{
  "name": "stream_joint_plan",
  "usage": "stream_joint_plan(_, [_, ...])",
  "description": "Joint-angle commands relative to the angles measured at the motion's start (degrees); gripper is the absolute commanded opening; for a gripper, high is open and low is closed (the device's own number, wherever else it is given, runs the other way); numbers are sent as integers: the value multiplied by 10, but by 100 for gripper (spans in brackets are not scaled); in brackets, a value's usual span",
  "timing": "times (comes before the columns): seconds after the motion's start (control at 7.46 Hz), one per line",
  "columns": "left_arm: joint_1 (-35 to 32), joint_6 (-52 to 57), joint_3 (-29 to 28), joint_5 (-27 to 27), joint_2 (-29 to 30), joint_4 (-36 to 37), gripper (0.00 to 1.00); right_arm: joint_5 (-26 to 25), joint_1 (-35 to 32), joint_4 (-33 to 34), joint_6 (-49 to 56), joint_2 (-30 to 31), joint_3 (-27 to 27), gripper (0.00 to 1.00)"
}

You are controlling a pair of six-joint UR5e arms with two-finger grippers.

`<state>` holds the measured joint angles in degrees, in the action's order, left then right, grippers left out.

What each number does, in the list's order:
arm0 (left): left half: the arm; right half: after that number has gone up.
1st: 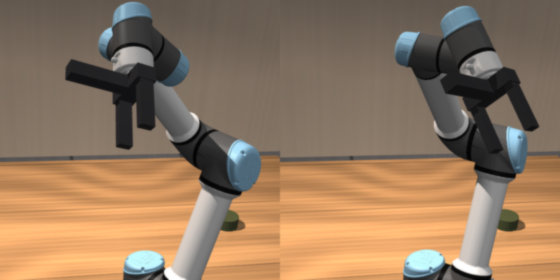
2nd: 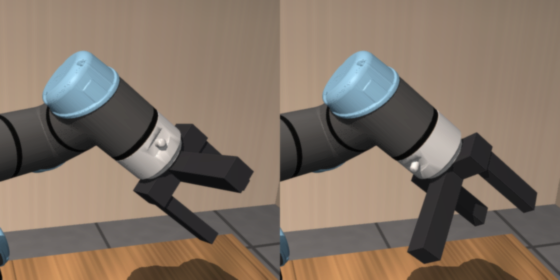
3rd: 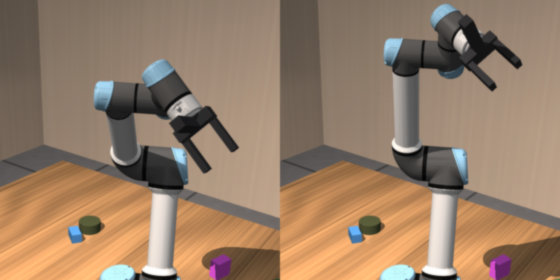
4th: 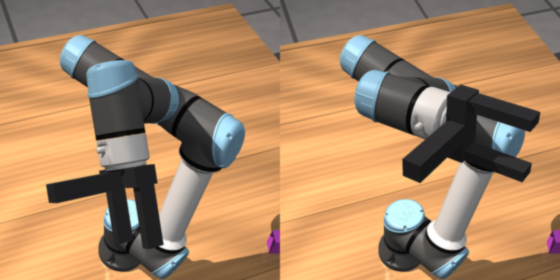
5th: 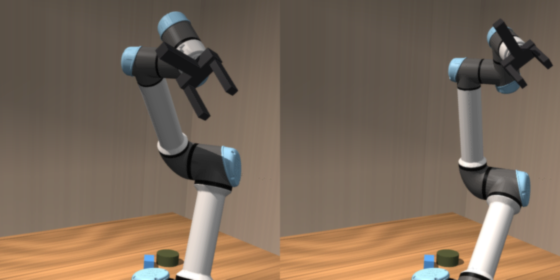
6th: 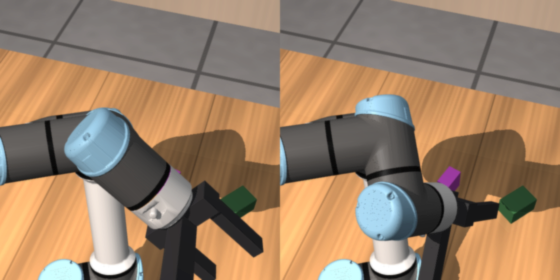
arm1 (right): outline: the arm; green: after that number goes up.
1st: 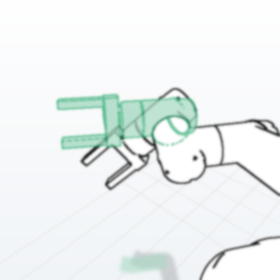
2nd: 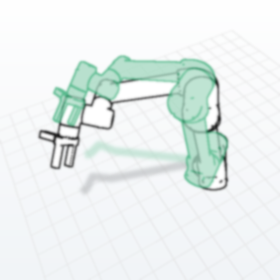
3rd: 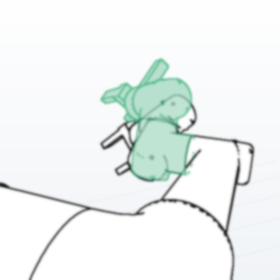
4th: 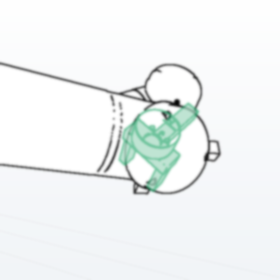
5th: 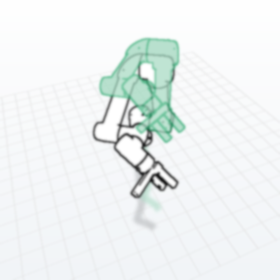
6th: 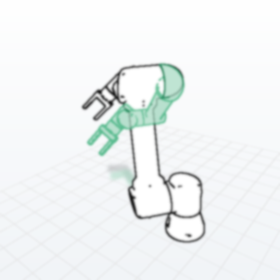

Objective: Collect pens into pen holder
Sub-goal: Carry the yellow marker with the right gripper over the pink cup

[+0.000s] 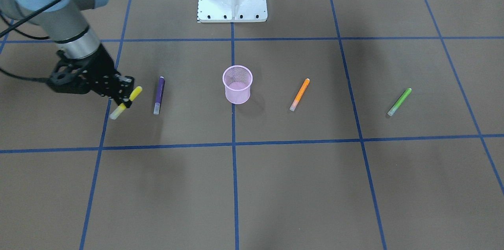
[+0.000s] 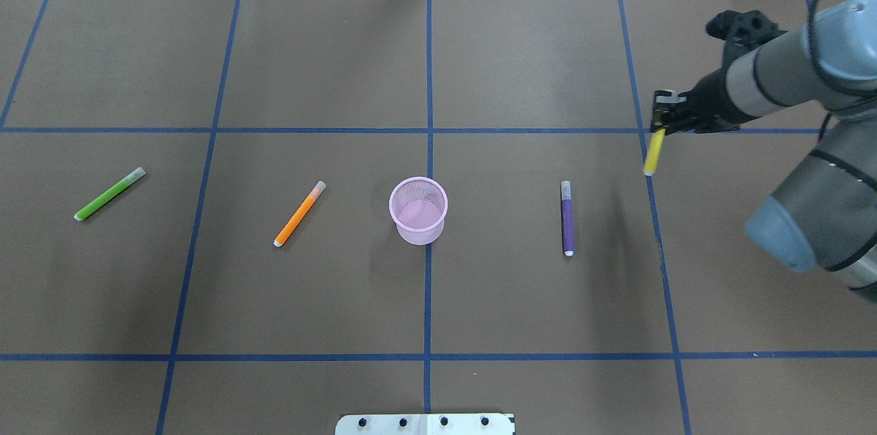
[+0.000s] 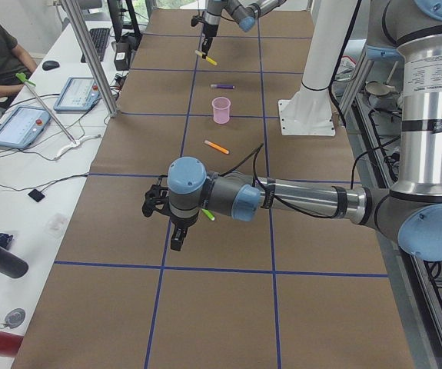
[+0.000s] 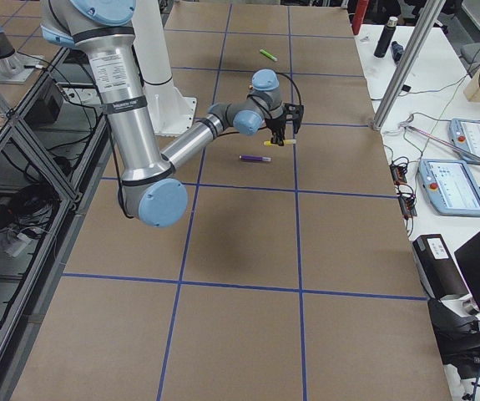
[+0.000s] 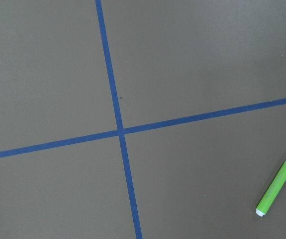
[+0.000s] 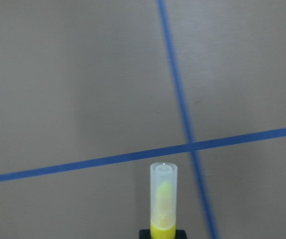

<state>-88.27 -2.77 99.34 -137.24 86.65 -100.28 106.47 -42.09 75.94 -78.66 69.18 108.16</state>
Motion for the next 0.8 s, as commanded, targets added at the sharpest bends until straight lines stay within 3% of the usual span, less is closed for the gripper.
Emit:
stream_joint_plan(0.0, [7,-7,-1,0,1,-6,99,-121,87,83,-44,-109,11,0])
stream_joint_plan(0.13, [8,-7,-1,0,2,-6,99,-196,127,81,-44,-121,11,0])
stream_joint_plan(0.27, [12,-8,-1,0,3,-6,99,-218,139,81,-42,-147,10,0])
stream_joint_plan(0.67, [13,-8,-4,2,6,-5,99,-351,212,32,-3,-172,-15,0])
